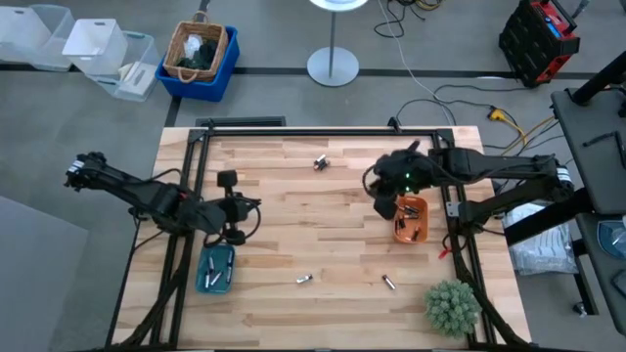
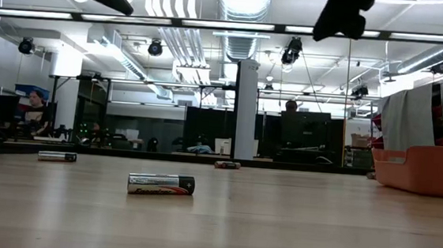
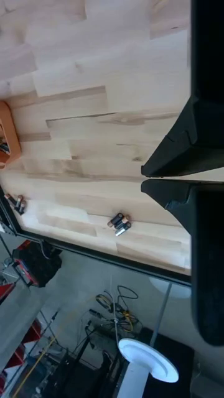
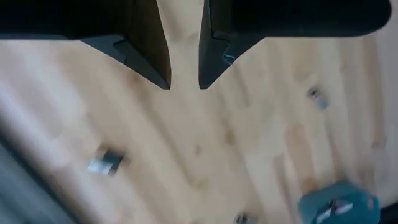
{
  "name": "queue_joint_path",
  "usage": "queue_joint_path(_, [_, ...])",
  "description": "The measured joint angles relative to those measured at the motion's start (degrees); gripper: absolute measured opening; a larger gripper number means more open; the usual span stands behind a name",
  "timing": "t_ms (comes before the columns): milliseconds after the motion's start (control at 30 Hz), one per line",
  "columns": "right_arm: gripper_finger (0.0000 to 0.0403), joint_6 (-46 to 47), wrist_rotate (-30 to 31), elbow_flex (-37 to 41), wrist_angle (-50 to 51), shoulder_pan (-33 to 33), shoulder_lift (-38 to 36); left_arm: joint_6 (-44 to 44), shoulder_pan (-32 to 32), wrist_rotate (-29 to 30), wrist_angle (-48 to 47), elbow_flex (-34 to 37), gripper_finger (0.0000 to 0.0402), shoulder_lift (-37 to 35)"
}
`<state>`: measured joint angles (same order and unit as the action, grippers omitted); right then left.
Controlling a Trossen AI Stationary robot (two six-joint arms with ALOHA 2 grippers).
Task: Sort batteries
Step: Put the silver battery into the blue bin
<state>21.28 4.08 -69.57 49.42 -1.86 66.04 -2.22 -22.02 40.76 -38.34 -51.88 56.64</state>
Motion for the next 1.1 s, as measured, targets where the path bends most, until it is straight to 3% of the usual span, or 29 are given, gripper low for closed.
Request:
queue_joint_path(233, [0.0112,9.76,-0.40,0.18,6.17,7.59,2.94,0.00,0.00,0.04,0.65,0.00,0.0000,1.63])
queue_joint_path(567, [0.0153,19.63,-1.97,-0.14,7.33,17.17,9.58,2.19,-0.04,0.10,4.50,0.00,0.0000,2.23])
queue_joint_path(1100, [0.0176,38.53,-10.52,0.07,8.23,28.77,17.10,9.99,-0.17,-1.43,7.96,0.00,0.0000,5.01])
